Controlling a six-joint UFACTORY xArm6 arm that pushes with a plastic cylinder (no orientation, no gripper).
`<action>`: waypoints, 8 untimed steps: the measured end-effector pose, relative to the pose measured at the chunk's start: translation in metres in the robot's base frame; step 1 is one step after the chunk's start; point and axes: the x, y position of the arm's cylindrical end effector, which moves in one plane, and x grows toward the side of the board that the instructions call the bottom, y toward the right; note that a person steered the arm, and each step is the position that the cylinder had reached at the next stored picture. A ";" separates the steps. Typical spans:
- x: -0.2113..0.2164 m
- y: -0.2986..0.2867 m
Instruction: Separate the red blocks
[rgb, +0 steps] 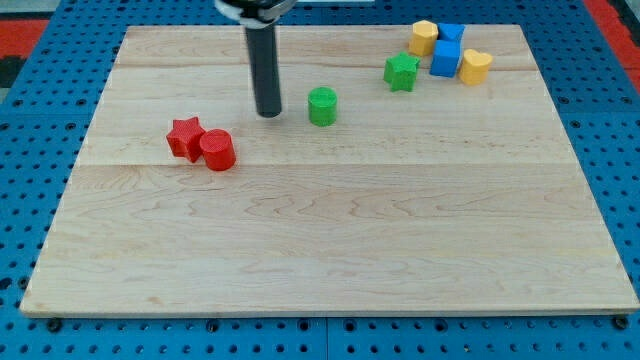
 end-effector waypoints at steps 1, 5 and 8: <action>-0.014 0.078; 0.074 0.038; 0.110 0.025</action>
